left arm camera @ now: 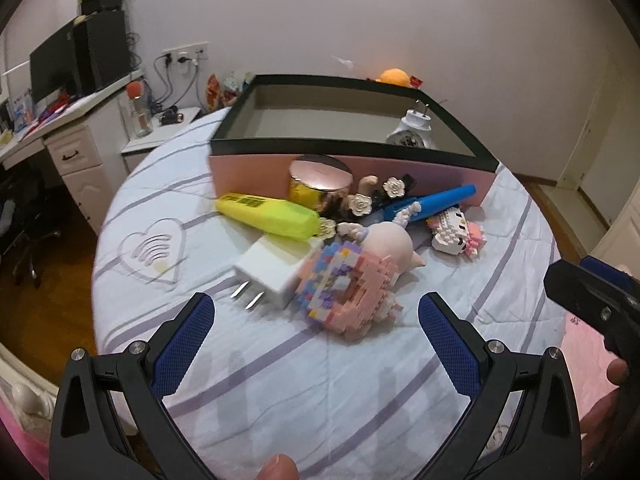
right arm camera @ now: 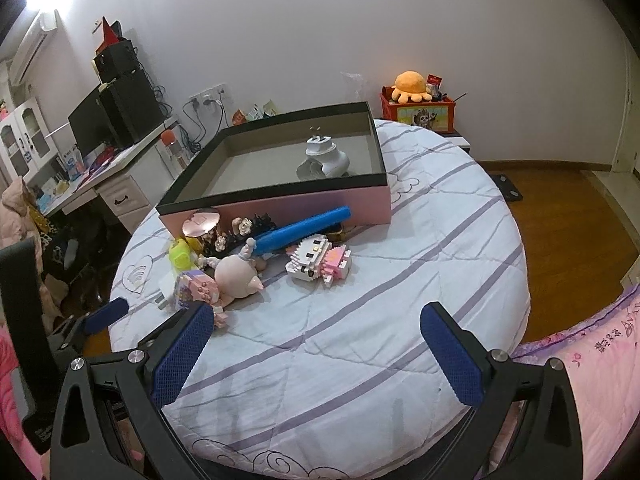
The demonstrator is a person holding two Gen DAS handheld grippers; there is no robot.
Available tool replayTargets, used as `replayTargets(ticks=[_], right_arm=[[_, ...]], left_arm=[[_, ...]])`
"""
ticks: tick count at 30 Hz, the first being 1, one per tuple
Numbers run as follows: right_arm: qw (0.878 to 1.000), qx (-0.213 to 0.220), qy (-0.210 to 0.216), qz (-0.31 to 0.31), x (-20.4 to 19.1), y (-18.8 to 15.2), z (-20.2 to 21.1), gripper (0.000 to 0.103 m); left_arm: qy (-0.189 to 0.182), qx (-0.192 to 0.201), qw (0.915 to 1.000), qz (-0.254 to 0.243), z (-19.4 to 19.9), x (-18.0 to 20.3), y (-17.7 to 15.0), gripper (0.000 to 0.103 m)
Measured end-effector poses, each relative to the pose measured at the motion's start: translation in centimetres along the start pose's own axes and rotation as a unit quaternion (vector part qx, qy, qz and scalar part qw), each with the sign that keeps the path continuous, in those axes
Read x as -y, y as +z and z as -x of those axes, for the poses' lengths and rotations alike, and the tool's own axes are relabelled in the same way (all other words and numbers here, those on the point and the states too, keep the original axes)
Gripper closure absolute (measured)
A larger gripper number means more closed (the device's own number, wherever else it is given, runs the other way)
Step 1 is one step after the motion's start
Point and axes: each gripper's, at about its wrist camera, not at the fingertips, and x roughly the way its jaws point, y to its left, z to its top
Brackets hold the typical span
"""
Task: Organize rigid objects
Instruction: 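Grasp the pink-white block donut with the left gripper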
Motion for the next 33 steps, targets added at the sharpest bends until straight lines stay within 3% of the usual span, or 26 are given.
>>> replayTargets(ticks=[5,11,16,19,29,33], right_arm=[[1.000,-0.007,-0.003,-0.002,0.4,-0.1,-0.6,0.000],[1.000,-0.013,-0.008,-0.010,1.2,-0.2,-1.2,0.000],[1.000,-0.018,-0.008,-0.011,1.3,-0.3,-1.6,0.000],[1.000,-0.020,-0.009,-0.009,1.2,-0.3,-1.8,0.000],[1.000,-0.019,-0.008,-0.005,0.8,-0.2,-1.7,0.000],[1.000,-0.020,-0.007,-0.002,0.6,-0.2,-1.7,0.000]], left_arm=[[-0.009,-0.016,0.9998,-0.002,-2.2,0.7,0.2,0.000],[0.018,-0.018,0.9997,0.001,-4.1,0.3,0.3,0.000],[0.003,-0.027,0.9995,0.013,-4.7,-0.4,0.2,0.002],[-0.001,-0.027,0.9996,0.011,-4.7,-0.7,0.3,0.007],[-0.031,-0.026,0.9991,0.011,-3.7,-1.1,0.1,0.036],[-0.034,-0.027,0.9990,0.009,-3.7,-1.3,0.2,0.036]])
